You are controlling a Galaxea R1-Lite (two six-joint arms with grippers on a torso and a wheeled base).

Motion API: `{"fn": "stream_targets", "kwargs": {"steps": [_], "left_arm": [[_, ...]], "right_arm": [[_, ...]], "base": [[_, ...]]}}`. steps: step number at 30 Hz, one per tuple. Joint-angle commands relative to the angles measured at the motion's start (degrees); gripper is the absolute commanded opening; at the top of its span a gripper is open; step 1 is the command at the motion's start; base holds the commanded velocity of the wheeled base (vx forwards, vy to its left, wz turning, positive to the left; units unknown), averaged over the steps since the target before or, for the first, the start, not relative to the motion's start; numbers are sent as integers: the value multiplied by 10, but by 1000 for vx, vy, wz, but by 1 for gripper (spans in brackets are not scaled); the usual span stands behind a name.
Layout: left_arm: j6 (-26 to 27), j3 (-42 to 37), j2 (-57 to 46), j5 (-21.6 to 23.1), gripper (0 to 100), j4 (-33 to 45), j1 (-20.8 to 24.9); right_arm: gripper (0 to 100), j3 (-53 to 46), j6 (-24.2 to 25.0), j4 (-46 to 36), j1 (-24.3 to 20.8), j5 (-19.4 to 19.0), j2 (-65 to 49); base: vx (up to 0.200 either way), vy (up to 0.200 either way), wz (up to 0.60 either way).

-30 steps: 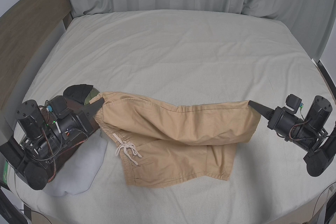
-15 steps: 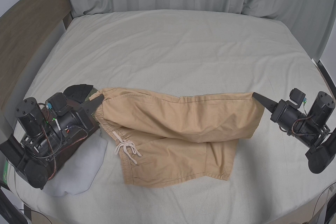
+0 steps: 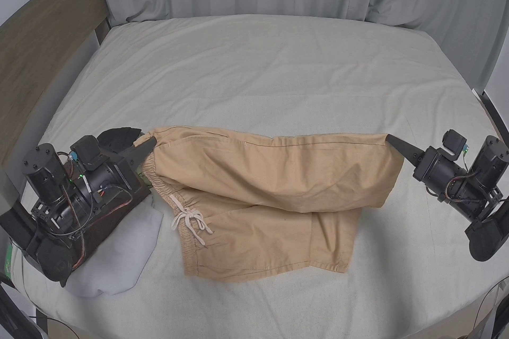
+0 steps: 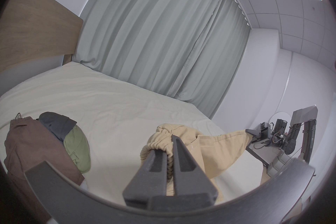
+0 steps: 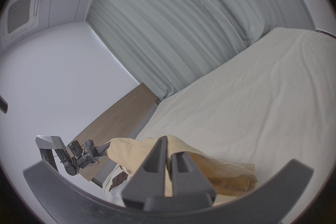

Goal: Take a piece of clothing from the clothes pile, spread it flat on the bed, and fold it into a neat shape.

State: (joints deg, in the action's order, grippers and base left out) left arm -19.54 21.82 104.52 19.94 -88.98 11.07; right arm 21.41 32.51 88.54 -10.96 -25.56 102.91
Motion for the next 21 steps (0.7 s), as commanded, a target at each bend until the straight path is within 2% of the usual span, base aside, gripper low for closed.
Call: {"fn": "stream_targets", "kwargs": {"steps": [1, 10, 21], "left_arm": [[0, 6, 2, 0, 0, 0, -15], [-1, 16, 2, 1, 0, 0, -33], [-1, 15, 5, 1, 0, 0, -33]], "right_arm": [[0, 1, -1, 0, 1, 3, -7], [0, 9, -2, 0, 28, 3, -8], [0, 12, -2, 0, 34, 3, -10]], "base": [[0, 0, 0], [0, 0, 0], [0, 0, 0]]}}
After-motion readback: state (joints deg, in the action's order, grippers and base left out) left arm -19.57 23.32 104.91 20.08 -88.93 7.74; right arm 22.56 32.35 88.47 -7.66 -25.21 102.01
